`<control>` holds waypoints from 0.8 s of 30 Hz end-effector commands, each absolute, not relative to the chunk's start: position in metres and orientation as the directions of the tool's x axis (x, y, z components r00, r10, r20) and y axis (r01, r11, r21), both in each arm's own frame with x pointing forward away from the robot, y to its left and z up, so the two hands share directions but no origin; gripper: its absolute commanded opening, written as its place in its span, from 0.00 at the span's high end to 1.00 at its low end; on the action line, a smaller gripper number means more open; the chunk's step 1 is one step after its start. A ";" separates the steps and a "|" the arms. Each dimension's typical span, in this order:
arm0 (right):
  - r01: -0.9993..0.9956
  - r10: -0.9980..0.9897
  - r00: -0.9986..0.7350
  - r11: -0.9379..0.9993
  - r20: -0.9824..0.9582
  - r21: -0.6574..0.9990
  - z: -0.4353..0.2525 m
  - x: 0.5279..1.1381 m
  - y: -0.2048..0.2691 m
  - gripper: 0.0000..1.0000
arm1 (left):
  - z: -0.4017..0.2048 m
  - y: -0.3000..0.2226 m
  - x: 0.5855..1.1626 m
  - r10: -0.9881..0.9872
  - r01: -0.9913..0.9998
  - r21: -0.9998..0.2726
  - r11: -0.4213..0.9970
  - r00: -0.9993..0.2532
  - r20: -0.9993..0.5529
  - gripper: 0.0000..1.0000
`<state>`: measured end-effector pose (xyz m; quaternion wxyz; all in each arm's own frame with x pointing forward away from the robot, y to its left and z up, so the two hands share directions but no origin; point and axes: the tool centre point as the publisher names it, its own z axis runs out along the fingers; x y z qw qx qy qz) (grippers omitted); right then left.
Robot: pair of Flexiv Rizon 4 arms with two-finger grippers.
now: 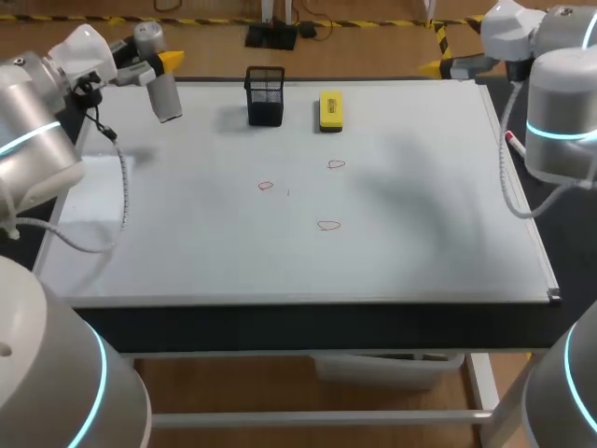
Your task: Pick up the inspection probe, press it on each red-marked spot on the whiteboard one by one, put down the probe, pick up the eraser, and wipe off all the red marks.
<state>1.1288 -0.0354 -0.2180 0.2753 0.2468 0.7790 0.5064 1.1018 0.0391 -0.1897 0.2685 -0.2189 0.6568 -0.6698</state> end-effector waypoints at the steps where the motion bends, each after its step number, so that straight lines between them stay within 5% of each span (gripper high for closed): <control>1: 0.129 0.572 -0.809 0.398 -0.136 0.908 -0.217 1.148 -0.034 0.00 | -0.188 0.038 1.100 -0.665 0.075 -0.997 0.006 -0.744 -0.060 1.00; 24: 0.125 0.192 -0.981 0.626 0.003 0.769 -0.241 1.195 0.001 0.00 | -0.188 0.038 1.100 -0.665 0.075 -0.997 0.006 -0.744 -0.060 1.00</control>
